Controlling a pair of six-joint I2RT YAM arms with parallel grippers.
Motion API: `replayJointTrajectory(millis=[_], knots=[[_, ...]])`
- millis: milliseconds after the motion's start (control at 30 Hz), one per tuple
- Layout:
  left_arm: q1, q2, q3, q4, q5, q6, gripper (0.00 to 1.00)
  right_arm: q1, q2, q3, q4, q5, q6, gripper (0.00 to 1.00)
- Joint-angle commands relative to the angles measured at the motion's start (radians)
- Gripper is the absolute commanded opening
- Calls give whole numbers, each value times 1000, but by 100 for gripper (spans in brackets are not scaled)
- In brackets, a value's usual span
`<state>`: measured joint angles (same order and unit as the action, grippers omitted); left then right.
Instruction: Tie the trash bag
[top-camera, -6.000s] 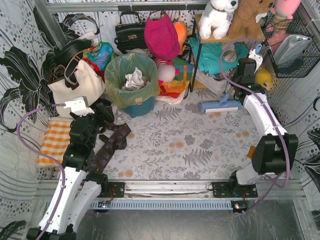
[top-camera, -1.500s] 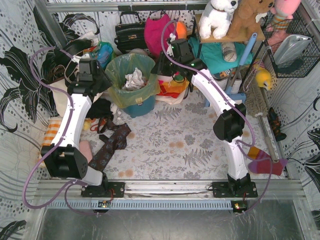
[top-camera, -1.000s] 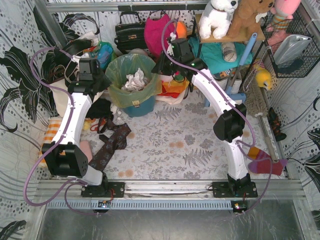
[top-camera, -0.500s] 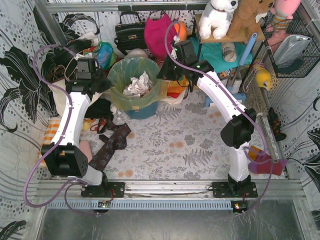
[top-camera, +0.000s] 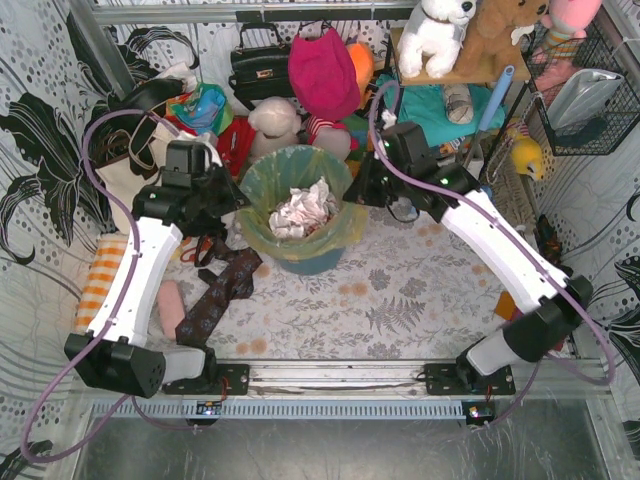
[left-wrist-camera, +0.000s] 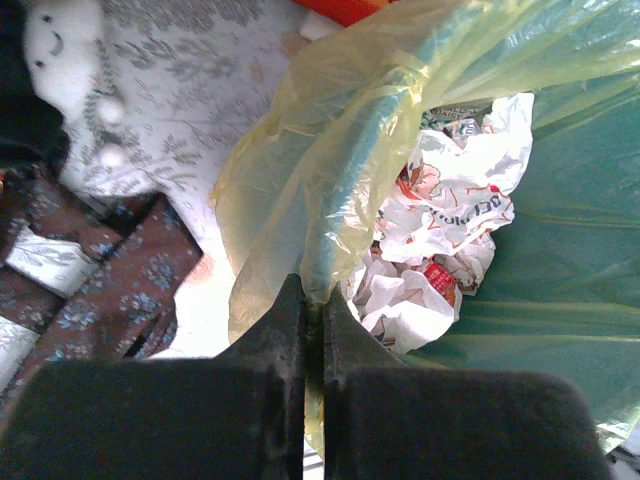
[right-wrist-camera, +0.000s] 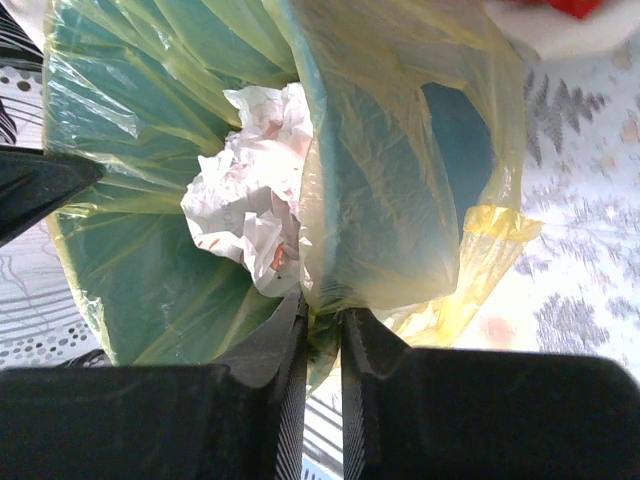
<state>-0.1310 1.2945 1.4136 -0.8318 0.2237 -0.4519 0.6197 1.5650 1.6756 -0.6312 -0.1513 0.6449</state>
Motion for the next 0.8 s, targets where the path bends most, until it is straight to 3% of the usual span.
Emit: replayJointTrajectory(millis=[0, 333, 767], knots=[[-108, -78, -31, 19, 115, -37, 0, 28, -163, -133, 19, -31, 51, 0], [-275, -224, -88, 1, 166, -166, 0, 31, -469, -328, -117, -55, 125, 0], [-479, -334, -222, 95, 176, -369, 0, 31, -613, -398, -242, -104, 188, 0]])
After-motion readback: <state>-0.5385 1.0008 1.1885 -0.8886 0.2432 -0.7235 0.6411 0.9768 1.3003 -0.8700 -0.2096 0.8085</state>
